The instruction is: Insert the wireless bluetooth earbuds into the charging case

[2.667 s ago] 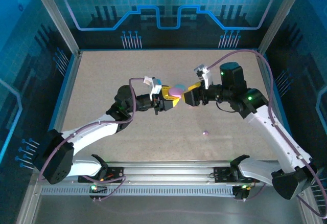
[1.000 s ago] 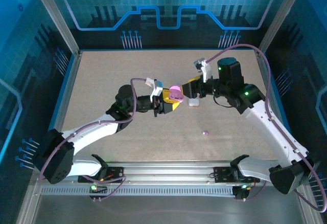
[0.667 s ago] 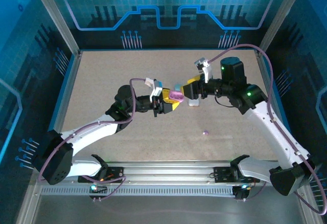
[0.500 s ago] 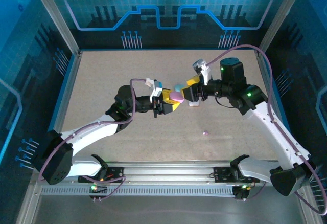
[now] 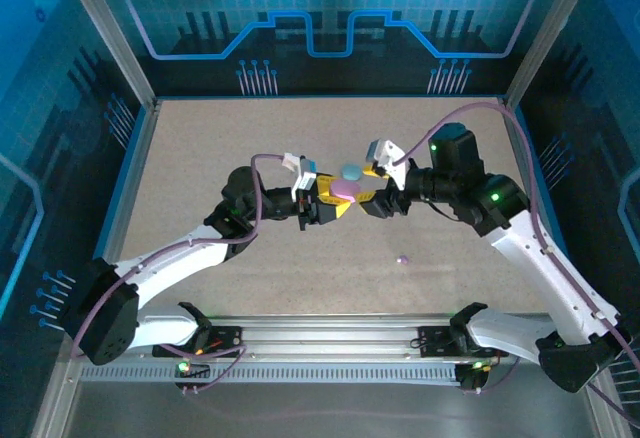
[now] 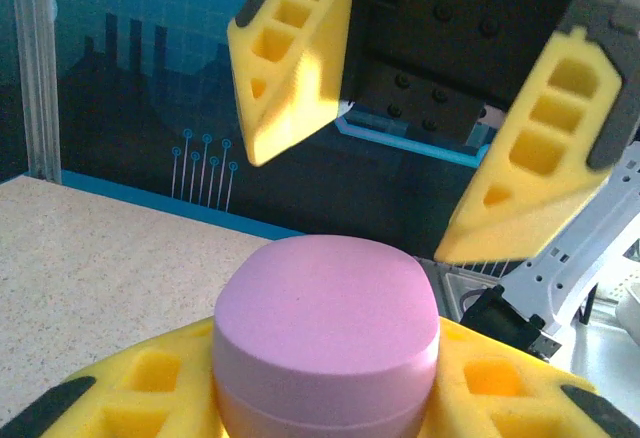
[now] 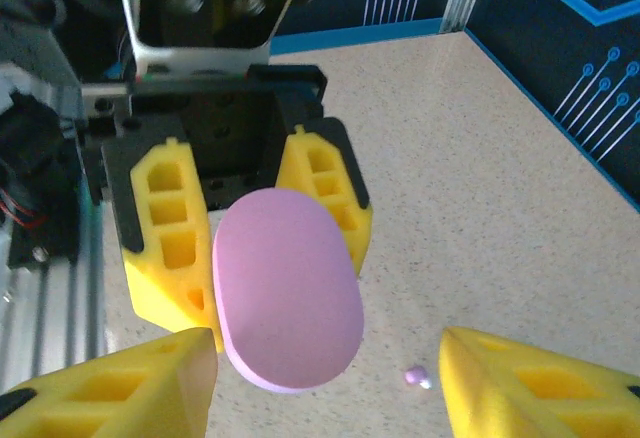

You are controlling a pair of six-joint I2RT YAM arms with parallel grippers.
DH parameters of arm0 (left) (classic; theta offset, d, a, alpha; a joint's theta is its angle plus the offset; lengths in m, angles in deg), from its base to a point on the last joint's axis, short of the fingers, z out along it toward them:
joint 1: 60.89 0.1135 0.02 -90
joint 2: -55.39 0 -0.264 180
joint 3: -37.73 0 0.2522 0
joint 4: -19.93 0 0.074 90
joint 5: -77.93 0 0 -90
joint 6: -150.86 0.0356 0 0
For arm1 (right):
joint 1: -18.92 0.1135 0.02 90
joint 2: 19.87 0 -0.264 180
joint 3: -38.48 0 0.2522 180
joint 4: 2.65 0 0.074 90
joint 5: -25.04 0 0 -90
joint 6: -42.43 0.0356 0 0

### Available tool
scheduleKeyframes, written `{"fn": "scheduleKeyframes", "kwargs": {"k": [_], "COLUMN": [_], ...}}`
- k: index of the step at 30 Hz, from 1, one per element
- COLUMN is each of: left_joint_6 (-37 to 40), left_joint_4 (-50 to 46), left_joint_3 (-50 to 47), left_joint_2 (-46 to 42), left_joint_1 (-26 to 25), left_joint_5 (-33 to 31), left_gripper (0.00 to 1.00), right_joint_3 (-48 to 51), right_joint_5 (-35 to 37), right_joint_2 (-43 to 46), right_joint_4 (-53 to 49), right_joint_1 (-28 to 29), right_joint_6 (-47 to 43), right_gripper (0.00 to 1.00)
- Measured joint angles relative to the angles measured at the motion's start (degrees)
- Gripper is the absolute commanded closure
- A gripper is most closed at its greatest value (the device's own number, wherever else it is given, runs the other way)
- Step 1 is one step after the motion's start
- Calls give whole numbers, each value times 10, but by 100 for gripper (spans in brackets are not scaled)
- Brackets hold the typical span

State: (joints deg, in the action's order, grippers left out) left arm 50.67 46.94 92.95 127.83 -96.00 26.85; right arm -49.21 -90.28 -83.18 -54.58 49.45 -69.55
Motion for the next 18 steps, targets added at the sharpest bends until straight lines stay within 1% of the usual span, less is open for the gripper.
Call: {"fn": "scheduleKeyframes", "kwargs": {"k": [3, 7, 12, 18], "left_joint_6": [0, 0, 2, 27], "left_joint_4": [0, -8, -24, -52], "left_joint_3": [1, 1, 5, 19], "left_joint_2": [0, 0, 0, -1], "left_joint_1": [0, 1, 2, 5], "left_joint_5": [2, 2, -1, -1], "left_gripper": [69, 69, 70, 70], "right_joint_3": [0, 0, 0, 0], "right_joint_5": [14, 31, 46, 54], "right_joint_2": [-6, -14, -14, -12], "right_joint_4": [-3, -4, -3, 1], "right_joint_1": [10, 18, 22, 24], "right_joint_6": [-37, -57, -61, -58], "right_gripper": [40, 43, 48, 50]}}
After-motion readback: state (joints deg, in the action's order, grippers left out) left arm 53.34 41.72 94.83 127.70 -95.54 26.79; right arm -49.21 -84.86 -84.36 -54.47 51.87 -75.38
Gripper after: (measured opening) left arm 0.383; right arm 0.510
